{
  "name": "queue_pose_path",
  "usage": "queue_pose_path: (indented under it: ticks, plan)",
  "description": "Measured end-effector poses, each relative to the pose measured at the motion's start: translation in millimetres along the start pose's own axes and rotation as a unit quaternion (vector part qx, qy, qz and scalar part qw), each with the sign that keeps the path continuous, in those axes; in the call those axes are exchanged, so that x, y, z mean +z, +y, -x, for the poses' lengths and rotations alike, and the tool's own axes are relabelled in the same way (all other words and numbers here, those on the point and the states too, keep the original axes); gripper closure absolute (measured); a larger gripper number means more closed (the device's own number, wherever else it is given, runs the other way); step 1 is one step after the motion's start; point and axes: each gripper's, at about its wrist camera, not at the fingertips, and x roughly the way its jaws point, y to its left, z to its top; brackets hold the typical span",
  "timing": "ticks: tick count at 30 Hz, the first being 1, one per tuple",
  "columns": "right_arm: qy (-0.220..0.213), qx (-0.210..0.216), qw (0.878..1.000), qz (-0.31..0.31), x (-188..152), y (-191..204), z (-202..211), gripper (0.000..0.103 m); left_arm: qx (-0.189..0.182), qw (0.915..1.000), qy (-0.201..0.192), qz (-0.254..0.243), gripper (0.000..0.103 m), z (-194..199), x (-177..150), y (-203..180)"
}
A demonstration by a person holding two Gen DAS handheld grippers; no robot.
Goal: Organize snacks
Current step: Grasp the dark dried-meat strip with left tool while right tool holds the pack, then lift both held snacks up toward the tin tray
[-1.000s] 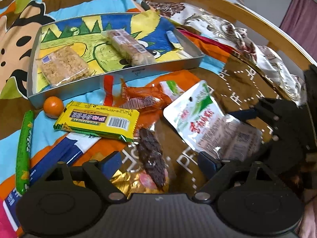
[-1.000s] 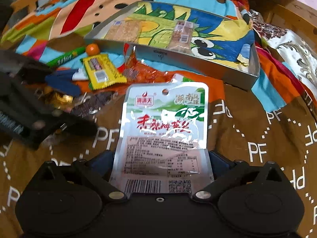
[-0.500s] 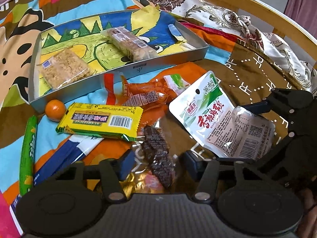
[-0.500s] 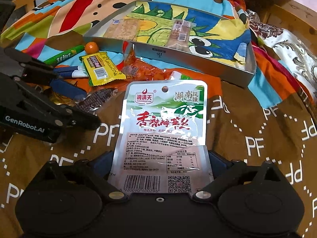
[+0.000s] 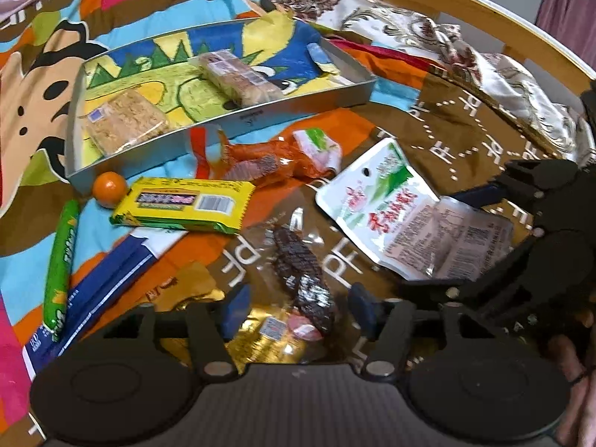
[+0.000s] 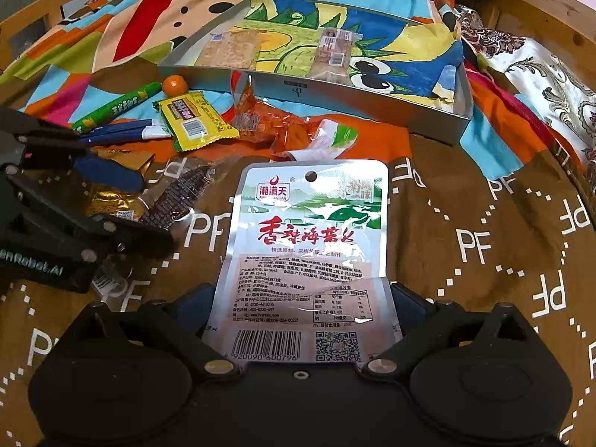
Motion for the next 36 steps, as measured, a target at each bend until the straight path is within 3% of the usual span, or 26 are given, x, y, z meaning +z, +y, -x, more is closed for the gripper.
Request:
queue_pose_path:
  ticks: [3, 6, 10, 14, 19, 36]
  plan:
    - [0.001, -0.006, 1.000, 0.006, 0, 3, -4, 0.002, -0.008, 0.9998, -0.004, 0.020, 0.031, -7, 3, 7]
    - [0.003, -0.010, 1.000, 0.012, 1, 6, -7, 0.001, -0.022, 0.9991, -0.002, 0.037, 0.021, -16, 8, 10]
    - [0.004, -0.011, 1.000, 0.015, 1, 6, -9, 0.001, -0.012, 0.9998, 0.002, 0.016, 0.017, -24, 9, 2]
    - [-0.003, -0.015, 1.000, -0.002, 0, 5, -11, 0.001, 0.019, 0.9997, 0.009, -0.016, 0.025, -27, 6, -7]
    - [-0.022, -0.033, 0.999, -0.019, -3, 8, -7, 0.006, 0.025, 0.9997, -0.004, 0.000, 0.054, -18, 4, -4]
    - [-0.073, -0.043, 0.996, -0.020, -5, 8, 13, 0.008, 0.025, 0.9980, -0.048, 0.031, 0.055, 18, -8, -5]
